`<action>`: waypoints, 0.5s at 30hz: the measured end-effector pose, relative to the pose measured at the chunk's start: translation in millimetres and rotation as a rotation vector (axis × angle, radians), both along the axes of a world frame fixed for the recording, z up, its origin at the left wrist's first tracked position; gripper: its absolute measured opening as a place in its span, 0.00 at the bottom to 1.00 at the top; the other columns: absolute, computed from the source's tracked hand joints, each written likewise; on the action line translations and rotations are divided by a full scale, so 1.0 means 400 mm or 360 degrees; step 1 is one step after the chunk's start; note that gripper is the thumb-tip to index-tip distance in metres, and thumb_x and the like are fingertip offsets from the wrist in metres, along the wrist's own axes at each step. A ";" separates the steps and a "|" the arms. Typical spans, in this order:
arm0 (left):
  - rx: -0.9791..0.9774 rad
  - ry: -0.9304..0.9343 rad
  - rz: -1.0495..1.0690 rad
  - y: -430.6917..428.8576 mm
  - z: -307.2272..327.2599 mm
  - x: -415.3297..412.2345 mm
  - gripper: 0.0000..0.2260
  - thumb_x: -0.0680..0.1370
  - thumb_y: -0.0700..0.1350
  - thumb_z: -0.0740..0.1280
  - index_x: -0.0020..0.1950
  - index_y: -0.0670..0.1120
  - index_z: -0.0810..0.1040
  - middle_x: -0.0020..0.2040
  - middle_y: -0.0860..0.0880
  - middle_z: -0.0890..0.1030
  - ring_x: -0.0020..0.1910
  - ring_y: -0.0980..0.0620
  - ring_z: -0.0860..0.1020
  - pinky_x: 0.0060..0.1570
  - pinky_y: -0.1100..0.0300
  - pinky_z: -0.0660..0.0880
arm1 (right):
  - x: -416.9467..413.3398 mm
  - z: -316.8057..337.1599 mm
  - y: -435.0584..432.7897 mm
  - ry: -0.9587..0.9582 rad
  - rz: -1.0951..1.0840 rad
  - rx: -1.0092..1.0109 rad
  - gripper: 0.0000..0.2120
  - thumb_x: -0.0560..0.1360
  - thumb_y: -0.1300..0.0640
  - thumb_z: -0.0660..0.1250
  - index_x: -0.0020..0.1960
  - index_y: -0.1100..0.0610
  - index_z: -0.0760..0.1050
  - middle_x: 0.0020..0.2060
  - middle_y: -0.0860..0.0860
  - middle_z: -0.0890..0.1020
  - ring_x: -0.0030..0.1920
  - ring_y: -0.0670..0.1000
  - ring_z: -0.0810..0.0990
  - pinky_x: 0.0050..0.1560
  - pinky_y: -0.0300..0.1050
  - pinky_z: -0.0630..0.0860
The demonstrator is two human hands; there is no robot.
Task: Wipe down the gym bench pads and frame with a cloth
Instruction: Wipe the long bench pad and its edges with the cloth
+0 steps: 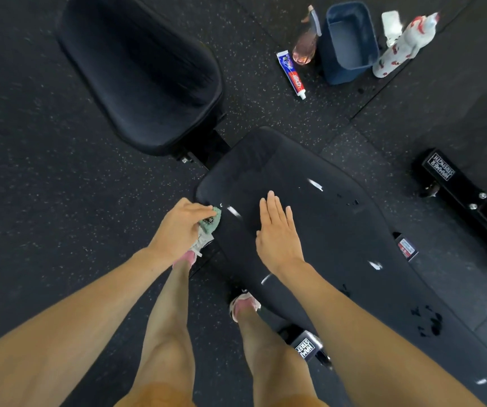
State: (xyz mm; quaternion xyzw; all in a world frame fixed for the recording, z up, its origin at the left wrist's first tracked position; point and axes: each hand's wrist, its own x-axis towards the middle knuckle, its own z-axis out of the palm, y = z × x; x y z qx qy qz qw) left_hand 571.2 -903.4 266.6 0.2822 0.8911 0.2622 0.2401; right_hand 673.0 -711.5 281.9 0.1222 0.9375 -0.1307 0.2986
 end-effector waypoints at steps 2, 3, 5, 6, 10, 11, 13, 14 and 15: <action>0.0015 -0.0017 0.0001 0.005 0.017 0.008 0.24 0.68 0.23 0.64 0.58 0.41 0.82 0.55 0.47 0.83 0.50 0.49 0.75 0.54 0.55 0.76 | 0.000 0.003 0.000 -0.0025 0.0018 0.0004 0.32 0.82 0.55 0.52 0.77 0.63 0.37 0.77 0.58 0.37 0.77 0.55 0.38 0.76 0.52 0.39; 0.0033 0.0006 0.0051 0.015 0.021 0.002 0.24 0.68 0.23 0.64 0.59 0.42 0.82 0.55 0.47 0.82 0.51 0.48 0.75 0.53 0.58 0.75 | -0.001 0.005 0.001 -0.0034 0.0028 0.0009 0.32 0.83 0.54 0.52 0.77 0.63 0.37 0.77 0.58 0.37 0.77 0.55 0.38 0.76 0.52 0.39; 0.0033 0.0086 0.0288 0.049 0.018 -0.021 0.22 0.71 0.26 0.64 0.61 0.42 0.80 0.54 0.46 0.80 0.51 0.48 0.73 0.52 0.62 0.70 | -0.005 0.008 0.007 -0.0041 0.0047 -0.0004 0.32 0.83 0.54 0.52 0.78 0.63 0.39 0.77 0.59 0.38 0.78 0.55 0.39 0.76 0.52 0.39; -0.0007 0.0124 0.0454 0.070 0.014 -0.032 0.20 0.72 0.27 0.64 0.62 0.42 0.79 0.54 0.45 0.78 0.52 0.47 0.72 0.51 0.61 0.69 | -0.008 0.010 0.012 -0.0043 0.0058 -0.0017 0.31 0.83 0.54 0.52 0.78 0.63 0.40 0.77 0.59 0.39 0.78 0.55 0.40 0.77 0.52 0.39; -0.0222 0.0214 0.0721 0.156 -0.003 0.016 0.19 0.73 0.28 0.63 0.62 0.40 0.78 0.52 0.42 0.77 0.51 0.40 0.71 0.48 0.51 0.71 | -0.009 0.012 0.038 0.0007 0.0113 -0.0050 0.30 0.82 0.56 0.53 0.78 0.63 0.43 0.78 0.58 0.42 0.78 0.54 0.42 0.77 0.51 0.40; -0.0244 0.0226 0.0725 0.170 -0.007 0.046 0.19 0.72 0.28 0.64 0.62 0.40 0.78 0.51 0.42 0.78 0.49 0.40 0.72 0.46 0.50 0.71 | -0.005 0.012 0.044 0.0019 0.0122 -0.0077 0.30 0.82 0.57 0.53 0.78 0.64 0.43 0.78 0.58 0.42 0.78 0.54 0.42 0.77 0.50 0.40; -0.0253 0.0227 0.0707 0.189 -0.009 0.112 0.20 0.70 0.27 0.66 0.60 0.40 0.78 0.49 0.42 0.78 0.47 0.40 0.73 0.44 0.50 0.73 | 0.008 0.013 0.052 0.0035 0.0120 -0.0183 0.29 0.82 0.59 0.52 0.78 0.64 0.43 0.78 0.57 0.42 0.78 0.52 0.42 0.77 0.49 0.39; -0.0249 0.0216 0.0694 0.198 -0.008 0.142 0.20 0.70 0.27 0.66 0.60 0.40 0.79 0.49 0.42 0.78 0.47 0.40 0.73 0.43 0.50 0.73 | 0.016 0.013 0.057 0.0042 0.0107 -0.0253 0.28 0.82 0.60 0.51 0.78 0.64 0.43 0.78 0.56 0.42 0.78 0.51 0.42 0.77 0.48 0.38; -0.0251 0.0192 0.0677 0.207 -0.007 0.169 0.20 0.70 0.27 0.67 0.60 0.40 0.78 0.49 0.43 0.79 0.47 0.40 0.73 0.44 0.49 0.74 | 0.023 0.013 0.062 0.0050 0.0098 -0.0316 0.28 0.82 0.61 0.51 0.78 0.63 0.44 0.78 0.55 0.43 0.78 0.50 0.43 0.77 0.47 0.38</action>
